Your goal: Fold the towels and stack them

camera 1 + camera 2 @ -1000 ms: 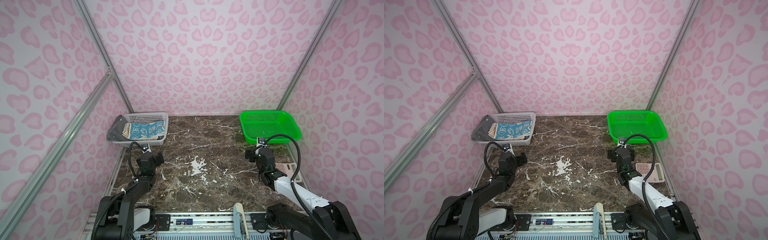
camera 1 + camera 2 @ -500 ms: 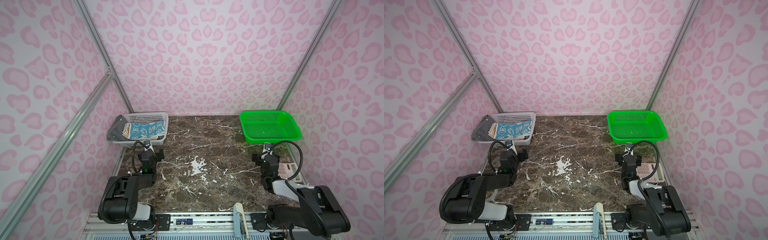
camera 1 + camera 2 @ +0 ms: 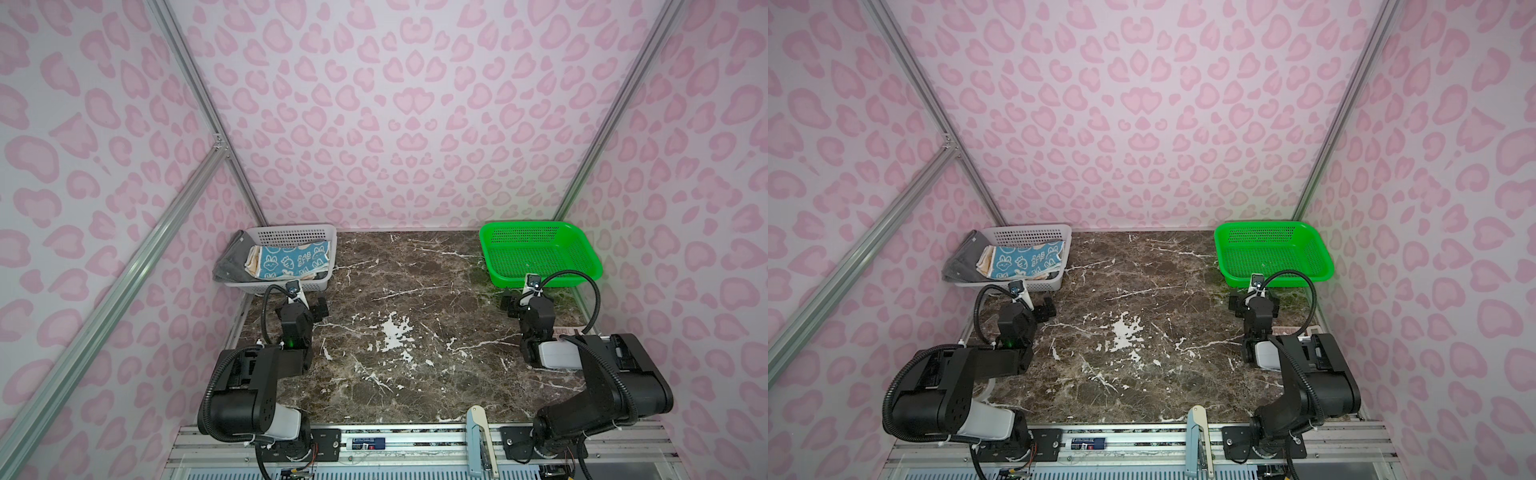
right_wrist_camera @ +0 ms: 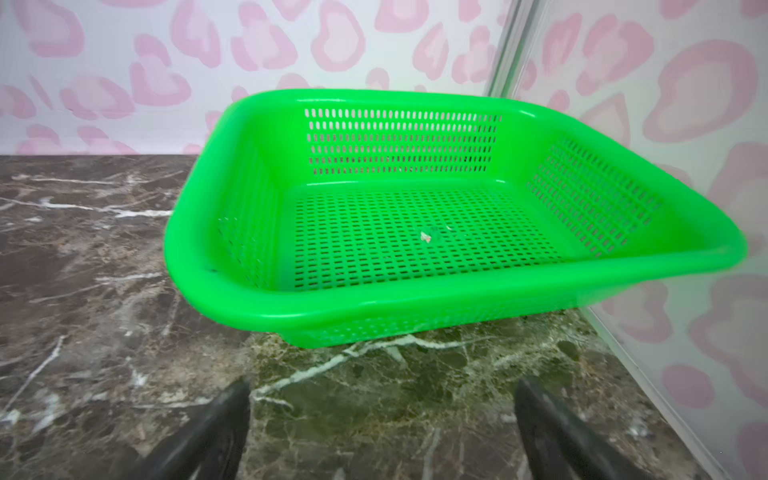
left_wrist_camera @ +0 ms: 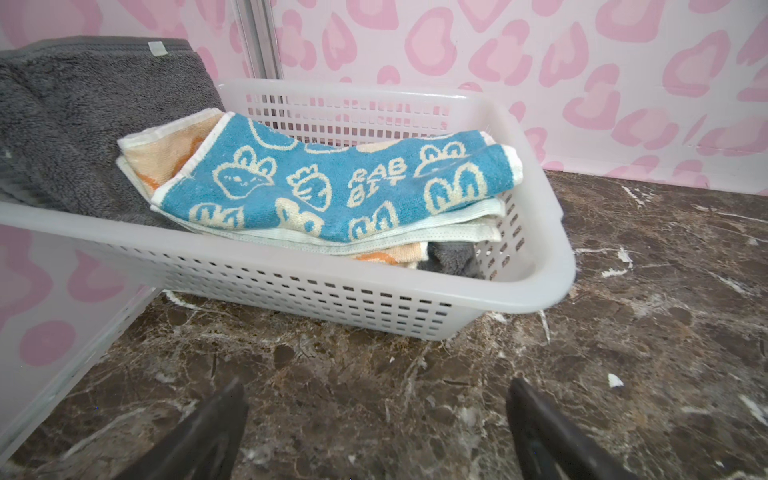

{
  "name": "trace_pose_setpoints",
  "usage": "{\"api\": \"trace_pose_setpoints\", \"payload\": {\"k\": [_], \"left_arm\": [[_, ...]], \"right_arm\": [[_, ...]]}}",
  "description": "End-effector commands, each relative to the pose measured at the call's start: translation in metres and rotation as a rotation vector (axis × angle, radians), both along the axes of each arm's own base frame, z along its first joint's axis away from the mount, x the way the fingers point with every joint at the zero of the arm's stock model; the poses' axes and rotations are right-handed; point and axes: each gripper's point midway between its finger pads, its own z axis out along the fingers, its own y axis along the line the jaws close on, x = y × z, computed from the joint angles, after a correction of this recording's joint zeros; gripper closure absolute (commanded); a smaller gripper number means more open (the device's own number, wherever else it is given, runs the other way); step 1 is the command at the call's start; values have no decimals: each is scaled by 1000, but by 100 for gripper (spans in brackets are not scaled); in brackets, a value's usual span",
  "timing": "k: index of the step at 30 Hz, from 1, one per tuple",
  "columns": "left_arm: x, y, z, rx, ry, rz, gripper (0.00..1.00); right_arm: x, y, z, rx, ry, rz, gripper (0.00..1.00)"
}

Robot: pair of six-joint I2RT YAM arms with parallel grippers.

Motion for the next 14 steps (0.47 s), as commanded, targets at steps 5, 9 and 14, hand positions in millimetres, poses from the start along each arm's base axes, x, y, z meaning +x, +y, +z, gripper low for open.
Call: {"api": "trace_pose_setpoints", "payload": {"k": [5,9,14], "left_arm": [[4,-1,10,7,-42,-10,2],[5,-2,10,10,-37,-11,2],[5,-3,10,9,-40,-13,2]], "right_arm": [[1,5,-2,25,7,21,0],[0,4,-3,24,10,19,0],[1,4,-3,24,10,20,0]]}}
